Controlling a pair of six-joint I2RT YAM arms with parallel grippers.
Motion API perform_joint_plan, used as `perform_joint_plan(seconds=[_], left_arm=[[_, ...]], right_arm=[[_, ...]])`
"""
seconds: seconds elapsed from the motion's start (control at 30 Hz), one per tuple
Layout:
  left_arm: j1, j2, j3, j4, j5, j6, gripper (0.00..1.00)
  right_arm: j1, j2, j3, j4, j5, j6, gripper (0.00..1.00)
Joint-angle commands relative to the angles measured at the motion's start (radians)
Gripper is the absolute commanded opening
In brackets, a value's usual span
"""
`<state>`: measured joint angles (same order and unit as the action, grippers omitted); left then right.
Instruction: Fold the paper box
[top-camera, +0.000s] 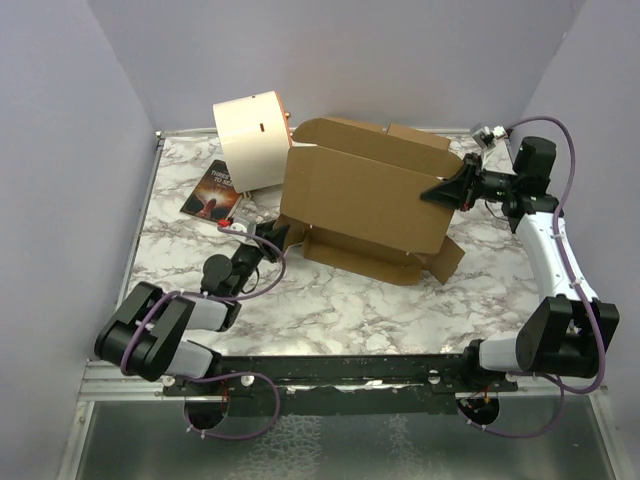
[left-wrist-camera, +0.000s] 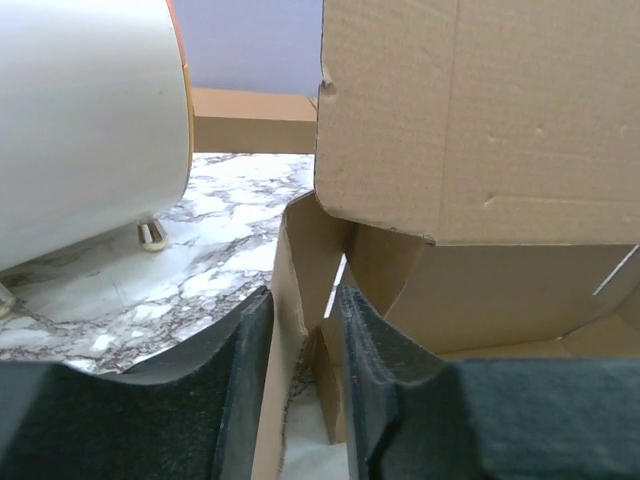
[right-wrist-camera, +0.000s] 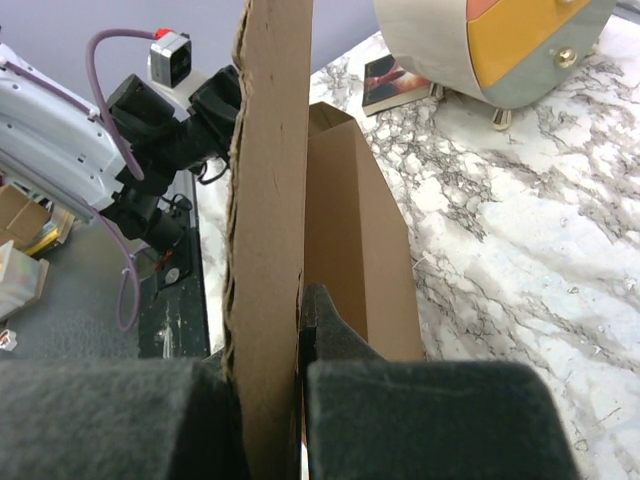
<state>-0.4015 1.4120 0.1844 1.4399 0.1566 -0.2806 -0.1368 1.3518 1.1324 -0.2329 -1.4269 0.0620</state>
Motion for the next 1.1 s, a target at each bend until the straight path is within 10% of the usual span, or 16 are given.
perform_joint_plan(seconds=[0.0,0.5,0.77,1.07], left_arm=[[-0.007,-0.109,-0.039,-0.102,0.003,-0.055,0.39],[0.003,-0.721,-0.018,-0.850,-0.340,-0.110,0.51],[0.059,-0.635,0.047,-0.914,-0.370,-0.139,0.36],[0.263,-0.142,0.149,-0.466,0.133,-0.130,0.37]], right_arm=[[0.005,-0.024,-0.018,-0.020,0.002,-0.041,0.01],[0.003,-0.024,-0.009,-0.025,0.002,-0.042,0.01],[0.003,-0.026,-0.013,-0.019,0.001,-0.034,0.01],[0.003,-0.031,-0.016,-0.003,-0.007,-0.017,0.01]])
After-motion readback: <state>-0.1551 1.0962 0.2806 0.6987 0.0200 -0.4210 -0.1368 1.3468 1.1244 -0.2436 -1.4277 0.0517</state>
